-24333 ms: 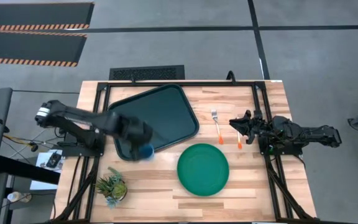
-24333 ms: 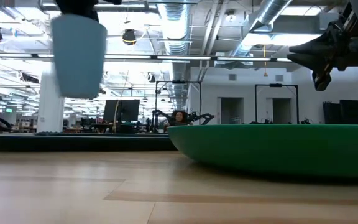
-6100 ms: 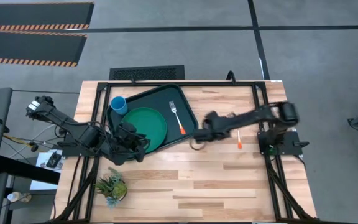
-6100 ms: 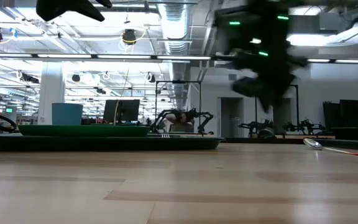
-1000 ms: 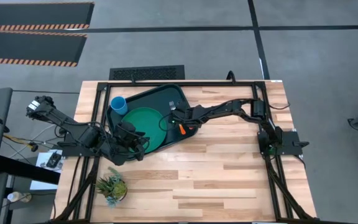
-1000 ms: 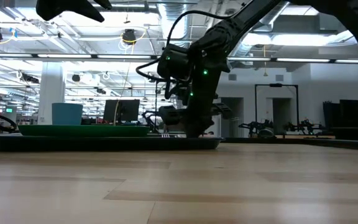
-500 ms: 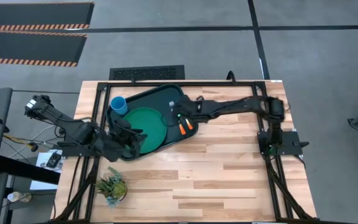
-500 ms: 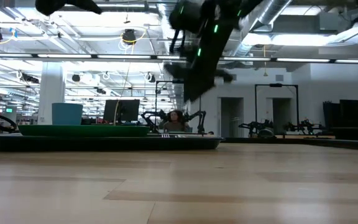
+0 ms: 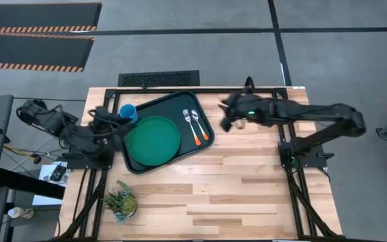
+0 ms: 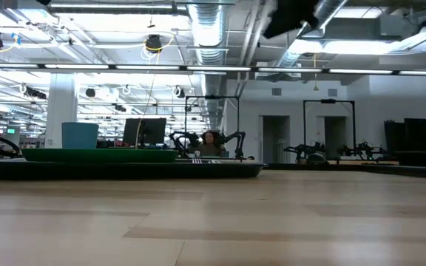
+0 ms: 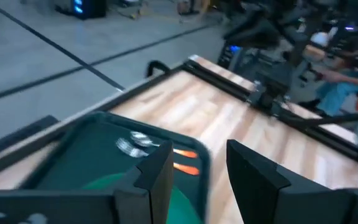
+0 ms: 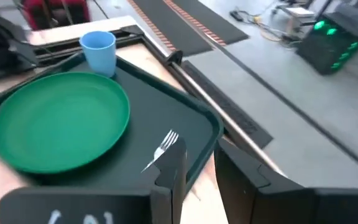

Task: Pick and place plate/cup/fork/spoon on tray
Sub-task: Return to Home Position

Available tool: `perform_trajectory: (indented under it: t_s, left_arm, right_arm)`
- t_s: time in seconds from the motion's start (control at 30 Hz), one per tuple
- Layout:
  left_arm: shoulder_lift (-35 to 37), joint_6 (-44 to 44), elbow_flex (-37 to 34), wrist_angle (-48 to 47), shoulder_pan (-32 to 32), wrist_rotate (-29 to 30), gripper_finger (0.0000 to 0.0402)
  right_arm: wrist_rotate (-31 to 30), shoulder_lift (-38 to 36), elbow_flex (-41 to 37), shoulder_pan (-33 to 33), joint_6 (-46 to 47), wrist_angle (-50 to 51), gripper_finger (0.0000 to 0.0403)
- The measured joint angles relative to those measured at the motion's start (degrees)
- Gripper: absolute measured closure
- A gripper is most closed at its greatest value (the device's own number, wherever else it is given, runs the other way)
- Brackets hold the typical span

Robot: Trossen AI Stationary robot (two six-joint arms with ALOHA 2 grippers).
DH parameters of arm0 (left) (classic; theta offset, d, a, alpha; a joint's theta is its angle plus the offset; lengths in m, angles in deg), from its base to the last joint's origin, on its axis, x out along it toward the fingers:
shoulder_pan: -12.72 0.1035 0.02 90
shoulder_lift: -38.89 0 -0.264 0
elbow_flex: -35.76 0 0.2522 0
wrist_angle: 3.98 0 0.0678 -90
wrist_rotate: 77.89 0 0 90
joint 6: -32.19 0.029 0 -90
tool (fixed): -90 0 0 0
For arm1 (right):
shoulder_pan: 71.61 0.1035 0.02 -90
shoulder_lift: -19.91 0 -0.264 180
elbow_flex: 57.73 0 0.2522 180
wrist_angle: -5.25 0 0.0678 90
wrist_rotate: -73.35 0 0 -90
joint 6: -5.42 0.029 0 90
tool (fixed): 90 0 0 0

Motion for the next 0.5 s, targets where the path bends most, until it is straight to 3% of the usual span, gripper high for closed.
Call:
perform_trajectory:
  t_s: [0.1,0.27,0.37,0.5]
  left_arm:
    - [2.74,-0.40,-1.42,-1.14,-0.26,2.43,0.0269]
    - [7.48,2.65,-11.23,6.86,-1.99,0.22,0.0269]
    - [9.93,6.71,-19.17,17.23,-2.87,-5.21,0.0269]
    - [13.64,15.71,-26.71,34.11,-2.63,-16.24,0.0269]
  right_arm:
    - [5.84,-9.64,-12.00,-1.02,0.03,-7.89,0.0294]
    - [12.53,-21.63,-36.82,1.25,4.68,-33.23,0.0294]
    - [11.85,-25.75,-47.04,3.45,7.29,-45.29,0.0294]
    - [11.82,-31.81,-51.61,5.89,7.70,-52.12,0.0294]
